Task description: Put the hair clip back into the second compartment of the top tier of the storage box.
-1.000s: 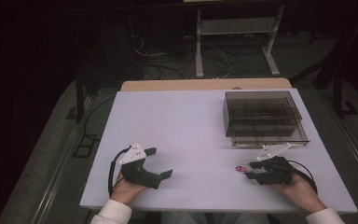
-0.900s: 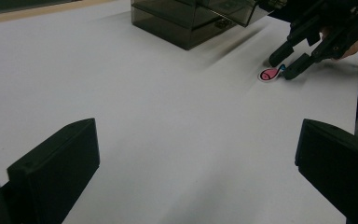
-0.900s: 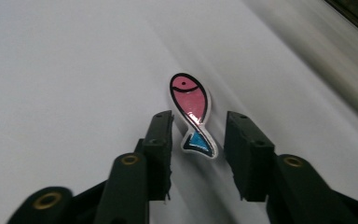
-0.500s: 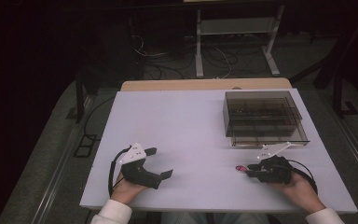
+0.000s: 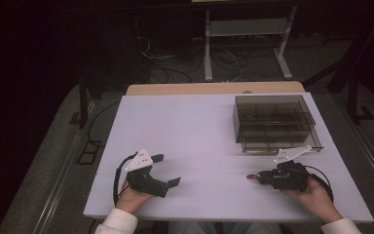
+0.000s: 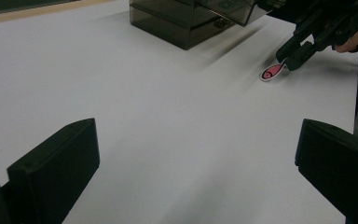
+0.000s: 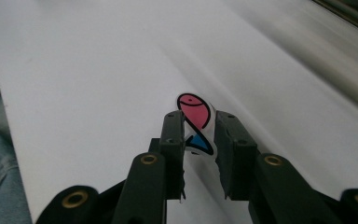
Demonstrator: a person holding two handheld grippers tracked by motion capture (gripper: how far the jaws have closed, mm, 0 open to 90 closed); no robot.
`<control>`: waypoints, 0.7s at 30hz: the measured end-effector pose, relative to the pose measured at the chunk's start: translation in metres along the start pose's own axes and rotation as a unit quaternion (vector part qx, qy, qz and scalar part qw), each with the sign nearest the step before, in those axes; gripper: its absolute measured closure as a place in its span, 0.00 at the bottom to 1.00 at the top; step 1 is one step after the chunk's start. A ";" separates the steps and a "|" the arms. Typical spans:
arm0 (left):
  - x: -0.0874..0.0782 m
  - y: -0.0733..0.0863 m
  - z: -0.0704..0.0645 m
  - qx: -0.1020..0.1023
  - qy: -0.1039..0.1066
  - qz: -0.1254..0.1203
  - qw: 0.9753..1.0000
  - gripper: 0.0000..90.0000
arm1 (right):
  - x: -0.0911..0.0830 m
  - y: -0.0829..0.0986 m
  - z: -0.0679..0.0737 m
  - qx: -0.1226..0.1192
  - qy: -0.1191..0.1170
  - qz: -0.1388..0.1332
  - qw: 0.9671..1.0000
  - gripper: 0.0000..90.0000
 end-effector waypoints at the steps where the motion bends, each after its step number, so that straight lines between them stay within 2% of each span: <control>1: 0.000 0.000 0.000 0.000 0.000 0.000 1.000 0.00 | -0.001 0.000 0.000 0.003 -0.003 -0.003 1.000 0.81; 8: 0.000 0.000 0.000 0.000 0.000 0.000 1.000 0.00 | -0.009 -0.001 0.000 0.011 -0.016 -0.023 1.000 0.81; 21: 0.000 0.000 0.000 0.001 0.000 0.000 1.000 0.00 | -0.021 -0.001 0.000 0.020 -0.026 -0.040 0.999 0.81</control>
Point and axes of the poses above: each handheld gripper's, and its own axes: x roughly forward along the jaws, y roughly out of its underside, z roughly to its left, the point moved 5 cm from there along x, roughly forward along the jaws, and after that the axes turned 6 degrees about z, right-handed, at the moved point
